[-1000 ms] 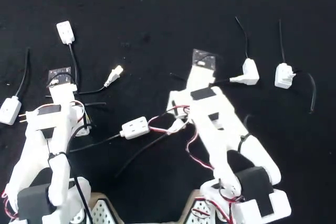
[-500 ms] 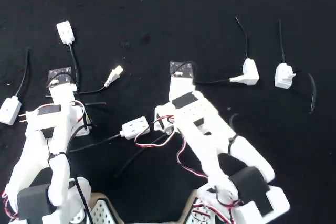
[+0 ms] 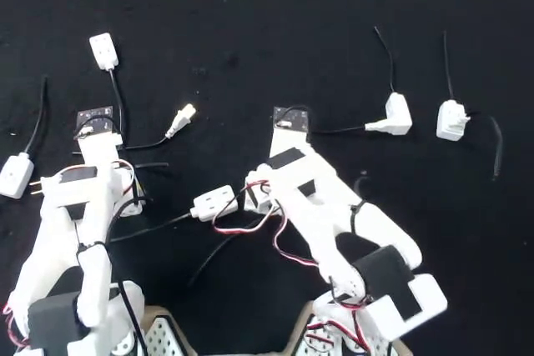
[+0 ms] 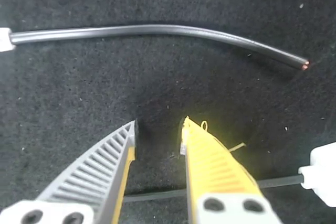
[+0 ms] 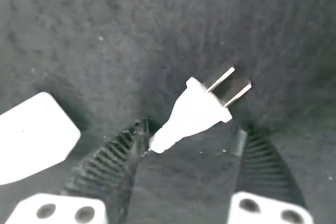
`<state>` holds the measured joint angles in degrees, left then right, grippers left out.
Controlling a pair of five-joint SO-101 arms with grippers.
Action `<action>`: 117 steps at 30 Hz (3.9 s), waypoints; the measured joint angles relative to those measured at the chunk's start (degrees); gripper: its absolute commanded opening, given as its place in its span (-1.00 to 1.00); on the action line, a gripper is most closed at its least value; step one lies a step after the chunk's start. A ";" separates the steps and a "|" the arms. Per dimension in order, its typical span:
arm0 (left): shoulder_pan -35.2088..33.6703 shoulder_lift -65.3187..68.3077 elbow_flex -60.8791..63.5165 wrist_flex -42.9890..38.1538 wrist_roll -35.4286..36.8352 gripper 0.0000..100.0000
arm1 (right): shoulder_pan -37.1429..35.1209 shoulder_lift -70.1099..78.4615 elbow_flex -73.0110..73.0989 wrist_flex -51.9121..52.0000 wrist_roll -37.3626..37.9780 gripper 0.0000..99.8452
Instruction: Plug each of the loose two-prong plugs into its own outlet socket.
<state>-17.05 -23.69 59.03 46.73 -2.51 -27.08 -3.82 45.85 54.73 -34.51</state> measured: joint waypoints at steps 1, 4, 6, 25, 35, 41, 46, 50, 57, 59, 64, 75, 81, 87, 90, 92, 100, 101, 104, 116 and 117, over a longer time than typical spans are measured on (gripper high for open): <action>0.00 0.00 0.00 0.00 0.00 -0.71 | 0.35 0.00 0.00 0.00 0.00 -0.61; 0.00 0.00 0.00 0.00 0.00 -0.71 | 1.58 0.00 0.09 0.00 0.00 -0.61; 0.00 0.00 0.00 0.00 0.00 -0.71 | 2.55 0.00 0.09 0.09 0.00 -0.61; 0.00 0.00 0.00 0.00 0.00 -0.71 | 11.87 -10.73 -3.25 11.87 30.77 -0.60; 0.00 0.00 0.00 0.00 0.00 -0.71 | 10.02 -11.08 -3.08 9.67 17.23 -0.60; 0.00 0.00 0.00 0.00 0.00 -0.71 | 5.54 -11.16 0.09 3.78 3.16 -0.60; 0.00 0.00 0.00 0.00 0.00 -0.71 | 3.78 -11.16 3.52 0.97 2.20 -0.61; 0.00 0.00 0.00 0.00 0.00 -0.71 | 3.87 -11.25 5.71 -0.70 -1.32 -0.61; 0.00 0.00 0.00 0.00 0.00 -0.71 | 3.87 -11.25 6.24 -1.41 -7.30 -0.60; 0.00 0.00 0.00 0.00 0.00 -0.71 | 3.87 -11.25 6.24 -1.41 -7.38 -0.60; -0.18 0.00 0.00 0.00 0.00 -0.71 | 3.87 -11.25 6.42 -4.48 -7.38 -0.60; -0.26 0.00 0.00 0.00 0.00 -0.71 | 9.05 -11.25 7.30 -8.97 -7.38 -0.60; -0.26 -0.35 0.00 0.00 0.00 -0.71 | 9.14 -4.66 5.36 -10.99 -7.38 -0.61; -0.26 -0.35 0.00 0.00 0.00 -0.71 | 9.05 0.88 -0.09 -7.65 -7.38 -0.64; -0.26 -0.35 0.00 0.00 0.00 -0.71 | 9.05 1.41 -0.97 -6.68 -7.38 -0.92; -0.26 -0.35 0.00 0.00 0.00 -0.71 | 9.58 1.76 -0.97 -6.59 -7.38 -0.94; -0.26 -0.35 0.00 0.00 0.00 -0.71 | 10.11 -0.35 -0.79 -6.24 -2.02 -0.98; -0.26 -0.35 0.00 0.00 0.00 -0.71 | 9.93 -1.23 -0.79 -6.24 0.00 -0.98; -0.26 -0.35 0.00 0.00 0.00 -0.71 | 9.93 -5.01 -0.79 -6.33 8.79 -0.98; -0.26 -0.35 0.00 0.00 0.00 -0.71 | 9.93 -23.38 -2.20 3.25 56.00 -0.98; -0.26 -0.35 0.00 0.00 0.00 -0.71 | 9.93 -24.97 -3.34 4.48 59.96 -0.98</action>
<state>-17.32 -24.04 59.03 46.73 -2.51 -17.14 -28.79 42.51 59.21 25.45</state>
